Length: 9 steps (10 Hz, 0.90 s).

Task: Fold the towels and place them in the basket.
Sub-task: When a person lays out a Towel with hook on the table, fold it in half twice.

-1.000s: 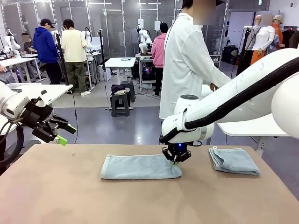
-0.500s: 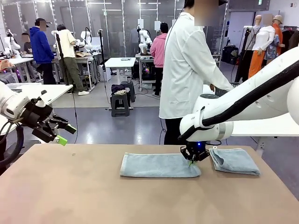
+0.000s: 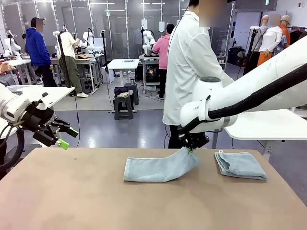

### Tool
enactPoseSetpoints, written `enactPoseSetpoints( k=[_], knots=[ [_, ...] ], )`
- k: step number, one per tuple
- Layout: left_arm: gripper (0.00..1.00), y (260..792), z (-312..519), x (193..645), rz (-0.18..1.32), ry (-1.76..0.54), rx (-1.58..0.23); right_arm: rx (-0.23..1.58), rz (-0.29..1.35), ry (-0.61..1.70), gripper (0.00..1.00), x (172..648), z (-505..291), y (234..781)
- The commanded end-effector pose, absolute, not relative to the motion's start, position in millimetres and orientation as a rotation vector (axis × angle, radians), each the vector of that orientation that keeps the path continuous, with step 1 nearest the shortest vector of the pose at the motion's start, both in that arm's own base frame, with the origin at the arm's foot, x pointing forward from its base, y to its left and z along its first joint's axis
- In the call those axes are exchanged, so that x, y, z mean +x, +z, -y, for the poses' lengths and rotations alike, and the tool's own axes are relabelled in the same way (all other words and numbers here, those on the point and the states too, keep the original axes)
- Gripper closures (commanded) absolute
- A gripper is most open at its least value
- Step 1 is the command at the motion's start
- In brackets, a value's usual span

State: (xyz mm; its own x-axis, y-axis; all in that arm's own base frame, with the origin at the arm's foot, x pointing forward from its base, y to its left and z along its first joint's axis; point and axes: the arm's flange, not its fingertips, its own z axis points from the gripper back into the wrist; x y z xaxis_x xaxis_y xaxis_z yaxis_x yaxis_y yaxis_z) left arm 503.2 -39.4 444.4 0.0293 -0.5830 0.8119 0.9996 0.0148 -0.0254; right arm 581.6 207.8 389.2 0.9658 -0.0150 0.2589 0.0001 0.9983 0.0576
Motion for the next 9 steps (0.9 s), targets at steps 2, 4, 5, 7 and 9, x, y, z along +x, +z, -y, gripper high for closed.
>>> enactPoseSetpoints(
  k=[2,4,5,7,9],
  knots=[
    [0.00,445,39,503,0.726,-1.418,-0.748,-0.030,0.247,0.024,1.00,568,-290,403],
    [0.00,445,39,503,0.726,-1.418,-0.748,-0.005,0.237,0.060,1.00,559,-343,401],
    [0.00,445,39,503,0.726,-1.418,-0.748,0.017,0.244,0.057,1.00,559,-362,400],
    [0.00,445,39,503,0.726,-1.418,-0.748,0.062,0.227,0.052,1.00,557,-385,398],
    [0.00,445,39,503,0.726,-1.418,-0.748,0.132,0.207,-0.004,1.00,559,-400,395]
  ],
)
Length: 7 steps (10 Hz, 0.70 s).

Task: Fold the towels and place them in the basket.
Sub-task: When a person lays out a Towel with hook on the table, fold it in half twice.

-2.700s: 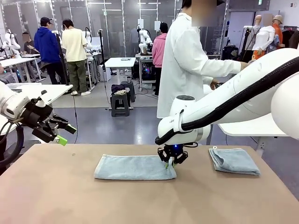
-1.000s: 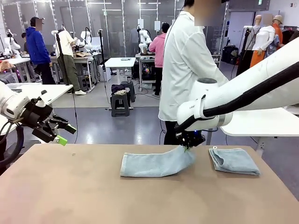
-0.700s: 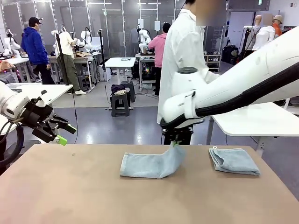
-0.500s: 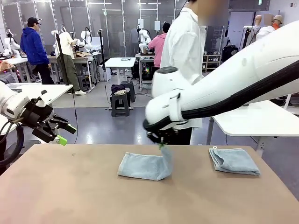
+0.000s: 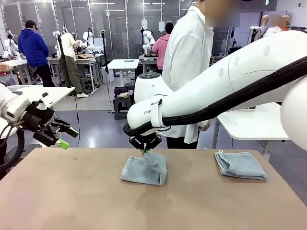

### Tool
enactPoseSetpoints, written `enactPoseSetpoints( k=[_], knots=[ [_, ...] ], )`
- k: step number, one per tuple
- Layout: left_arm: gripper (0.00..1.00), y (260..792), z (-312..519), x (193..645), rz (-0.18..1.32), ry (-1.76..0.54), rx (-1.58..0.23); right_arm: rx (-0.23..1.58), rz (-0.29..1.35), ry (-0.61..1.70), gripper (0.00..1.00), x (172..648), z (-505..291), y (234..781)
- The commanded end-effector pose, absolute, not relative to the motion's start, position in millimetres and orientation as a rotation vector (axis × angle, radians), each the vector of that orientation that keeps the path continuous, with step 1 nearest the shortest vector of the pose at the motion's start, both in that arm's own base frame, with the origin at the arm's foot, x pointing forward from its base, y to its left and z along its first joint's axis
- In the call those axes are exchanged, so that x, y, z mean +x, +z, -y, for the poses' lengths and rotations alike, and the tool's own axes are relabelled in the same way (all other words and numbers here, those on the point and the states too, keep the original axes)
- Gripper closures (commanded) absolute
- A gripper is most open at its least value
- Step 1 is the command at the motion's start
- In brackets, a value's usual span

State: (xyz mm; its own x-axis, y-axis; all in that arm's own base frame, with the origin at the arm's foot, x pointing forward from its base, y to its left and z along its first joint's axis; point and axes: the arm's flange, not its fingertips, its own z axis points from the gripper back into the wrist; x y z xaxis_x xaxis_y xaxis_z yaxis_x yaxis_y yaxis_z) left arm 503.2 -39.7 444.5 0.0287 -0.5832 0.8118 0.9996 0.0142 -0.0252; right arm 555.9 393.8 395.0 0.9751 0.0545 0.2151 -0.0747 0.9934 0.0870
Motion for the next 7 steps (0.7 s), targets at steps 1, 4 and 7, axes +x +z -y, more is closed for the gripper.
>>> enactPoseSetpoints(
  k=[1,4,7],
  knots=[
    [0.00,445,39,503,0.726,-1.418,-0.748,0.172,0.196,-0.016,1.00,561,-407,391],
    [0.00,445,39,503,0.726,-1.418,-0.748,0.265,0.172,-0.074,1.00,567,-419,379],
    [0.00,445,39,503,0.726,-1.418,-0.748,0.295,0.195,-0.104,1.00,570,-427,364]
  ],
)
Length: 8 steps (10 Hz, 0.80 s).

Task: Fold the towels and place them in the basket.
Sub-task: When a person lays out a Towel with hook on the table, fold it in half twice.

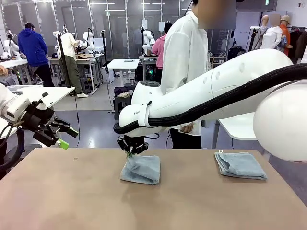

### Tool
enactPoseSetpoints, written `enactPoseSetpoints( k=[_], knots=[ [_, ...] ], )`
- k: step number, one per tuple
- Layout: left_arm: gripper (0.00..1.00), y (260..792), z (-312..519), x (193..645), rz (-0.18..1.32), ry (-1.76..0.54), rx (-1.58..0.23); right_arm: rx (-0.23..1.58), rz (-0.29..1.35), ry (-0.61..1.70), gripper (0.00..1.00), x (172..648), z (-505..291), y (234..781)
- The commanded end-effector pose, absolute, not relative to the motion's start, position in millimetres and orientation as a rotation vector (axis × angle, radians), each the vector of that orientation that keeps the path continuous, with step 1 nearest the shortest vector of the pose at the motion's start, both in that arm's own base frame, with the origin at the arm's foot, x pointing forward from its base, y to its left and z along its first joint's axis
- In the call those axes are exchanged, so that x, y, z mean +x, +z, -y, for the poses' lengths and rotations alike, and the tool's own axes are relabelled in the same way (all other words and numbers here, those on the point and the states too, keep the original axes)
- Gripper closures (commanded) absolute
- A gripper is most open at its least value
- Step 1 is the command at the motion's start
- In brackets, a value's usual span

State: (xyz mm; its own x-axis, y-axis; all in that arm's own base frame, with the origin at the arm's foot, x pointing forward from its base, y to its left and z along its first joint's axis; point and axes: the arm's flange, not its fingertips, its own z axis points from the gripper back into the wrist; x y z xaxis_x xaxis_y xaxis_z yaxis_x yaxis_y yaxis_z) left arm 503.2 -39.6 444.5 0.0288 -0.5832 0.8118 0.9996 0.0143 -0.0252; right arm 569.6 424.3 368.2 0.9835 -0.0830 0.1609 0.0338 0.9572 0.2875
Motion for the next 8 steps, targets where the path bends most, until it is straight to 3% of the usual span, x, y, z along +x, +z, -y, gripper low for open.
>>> enactPoseSetpoints(
  k=[1,3,4,5,6,7,8],
  knots=[
    [0.00,445,39,503,0.726,-1.418,-0.748,0.299,0.197,-0.102,1.00,572,-428,361],
    [0.00,445,39,503,0.726,-1.418,-0.748,0.298,0.190,-0.117,0.74,573,-429,355],
    [0.00,445,39,503,0.726,-1.418,-0.748,0.300,0.193,-0.119,0.69,574,-429,353],
    [0.00,445,39,503,0.726,-1.418,-0.748,0.301,0.194,-0.123,0.55,574,-427,353],
    [0.00,445,39,503,0.726,-1.418,-0.748,0.304,0.196,-0.122,0.50,572,-425,354],
    [0.00,445,39,503,0.726,-1.418,-0.748,0.312,0.201,-0.118,0.36,568,-420,357],
    [0.00,445,39,503,0.726,-1.418,-0.748,0.311,0.207,-0.100,0.31,564,-411,361]
  ],
)
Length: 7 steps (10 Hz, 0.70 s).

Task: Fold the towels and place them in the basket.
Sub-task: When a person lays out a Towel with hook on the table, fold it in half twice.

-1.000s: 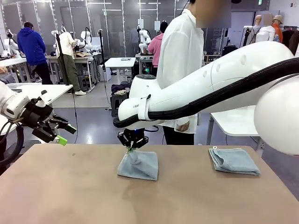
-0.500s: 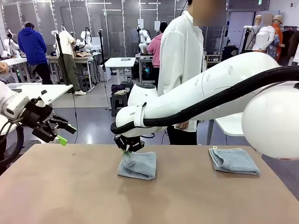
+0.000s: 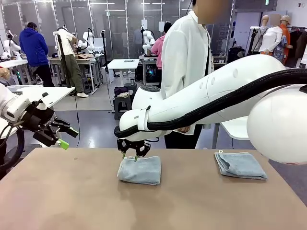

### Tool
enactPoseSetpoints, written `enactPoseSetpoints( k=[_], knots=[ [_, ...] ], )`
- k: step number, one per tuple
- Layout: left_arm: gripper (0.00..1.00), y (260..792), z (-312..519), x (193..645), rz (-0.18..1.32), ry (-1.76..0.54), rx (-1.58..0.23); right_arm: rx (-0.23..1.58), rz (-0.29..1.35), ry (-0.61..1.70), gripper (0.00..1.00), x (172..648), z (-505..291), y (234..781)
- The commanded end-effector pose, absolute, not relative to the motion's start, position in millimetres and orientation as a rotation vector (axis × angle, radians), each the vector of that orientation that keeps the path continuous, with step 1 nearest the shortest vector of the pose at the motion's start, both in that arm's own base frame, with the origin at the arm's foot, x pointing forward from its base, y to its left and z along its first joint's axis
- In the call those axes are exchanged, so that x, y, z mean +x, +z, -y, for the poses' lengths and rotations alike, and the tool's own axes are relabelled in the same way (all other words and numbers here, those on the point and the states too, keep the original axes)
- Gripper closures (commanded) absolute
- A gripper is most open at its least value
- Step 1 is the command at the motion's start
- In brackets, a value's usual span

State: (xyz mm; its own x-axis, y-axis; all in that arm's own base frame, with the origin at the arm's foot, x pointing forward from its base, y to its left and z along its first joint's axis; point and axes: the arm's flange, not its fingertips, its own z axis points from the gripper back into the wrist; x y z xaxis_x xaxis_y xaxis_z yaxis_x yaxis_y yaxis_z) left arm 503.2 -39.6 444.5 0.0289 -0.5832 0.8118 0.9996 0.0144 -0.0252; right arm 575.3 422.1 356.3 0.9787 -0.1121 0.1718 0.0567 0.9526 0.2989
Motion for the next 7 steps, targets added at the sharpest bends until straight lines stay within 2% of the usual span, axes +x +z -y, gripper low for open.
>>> enactPoseSetpoints(
  k=[1,4,5,7],
  knots=[
    [0.00,445,39,503,0.726,-1.418,-0.748,0.294,0.199,-0.098,0.16,560,-399,364],
    [0.00,445,39,503,0.726,-1.418,-0.748,0.259,0.130,-0.032,0.16,544,-333,367],
    [0.00,445,39,503,0.726,-1.418,-0.748,0.262,0.133,0.043,0.16,540,-310,364],
    [0.00,445,39,503,0.726,-1.418,-0.748,0.285,0.138,0.033,0.16,537,-284,362]
  ],
)
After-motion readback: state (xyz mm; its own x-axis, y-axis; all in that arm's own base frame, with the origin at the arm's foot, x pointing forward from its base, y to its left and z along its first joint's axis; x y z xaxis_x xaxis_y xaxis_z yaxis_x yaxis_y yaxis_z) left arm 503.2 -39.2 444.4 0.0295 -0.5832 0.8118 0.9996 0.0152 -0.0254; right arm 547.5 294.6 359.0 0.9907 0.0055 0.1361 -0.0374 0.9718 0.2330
